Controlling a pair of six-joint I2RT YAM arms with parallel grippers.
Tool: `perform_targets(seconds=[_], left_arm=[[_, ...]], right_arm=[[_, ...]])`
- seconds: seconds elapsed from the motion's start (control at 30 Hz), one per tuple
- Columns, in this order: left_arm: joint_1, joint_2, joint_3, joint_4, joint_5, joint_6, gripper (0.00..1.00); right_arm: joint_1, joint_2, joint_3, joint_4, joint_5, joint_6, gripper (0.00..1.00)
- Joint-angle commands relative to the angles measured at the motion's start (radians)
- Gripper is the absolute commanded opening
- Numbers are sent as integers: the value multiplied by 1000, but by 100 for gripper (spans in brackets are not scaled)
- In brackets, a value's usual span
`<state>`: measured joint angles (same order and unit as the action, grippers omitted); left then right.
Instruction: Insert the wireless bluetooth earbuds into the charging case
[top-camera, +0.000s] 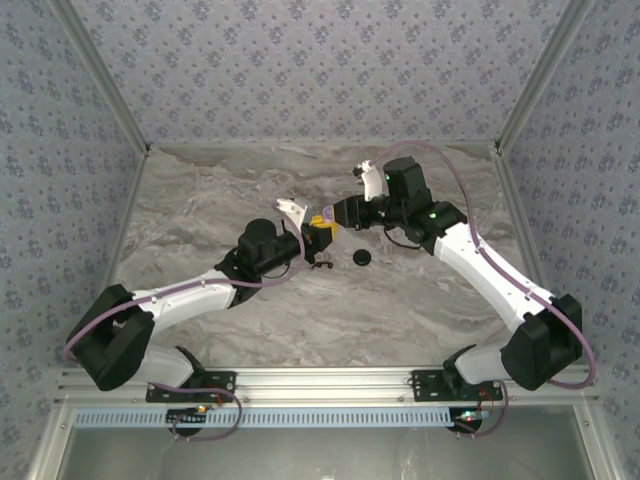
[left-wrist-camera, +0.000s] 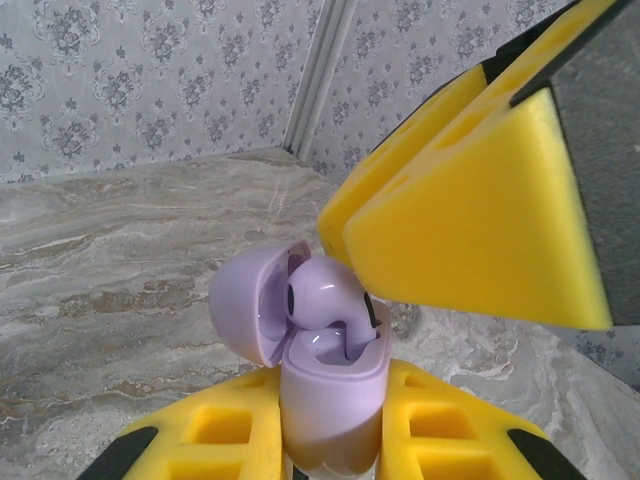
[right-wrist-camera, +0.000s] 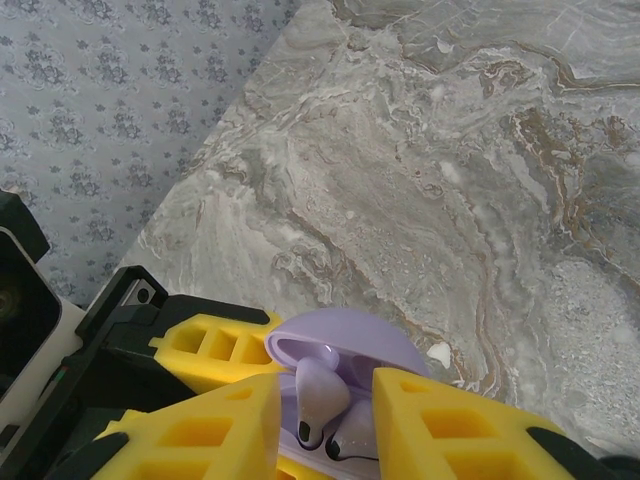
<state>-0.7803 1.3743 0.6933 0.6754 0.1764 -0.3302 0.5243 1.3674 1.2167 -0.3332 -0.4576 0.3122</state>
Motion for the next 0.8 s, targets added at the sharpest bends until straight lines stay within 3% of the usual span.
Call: perform_targets(seconds=[0.0, 0.3, 0.77], left_arm=[[-3, -35, 42, 18, 21, 19, 5], [-4, -39, 36, 10, 18, 21, 5], [-3, -50, 32, 24, 57, 26, 4]], right_arm=[[8, -29, 38, -37, 14, -28, 31], [11, -41, 63, -80, 43, -45, 35], [24, 1, 98, -118, 17, -48, 22]])
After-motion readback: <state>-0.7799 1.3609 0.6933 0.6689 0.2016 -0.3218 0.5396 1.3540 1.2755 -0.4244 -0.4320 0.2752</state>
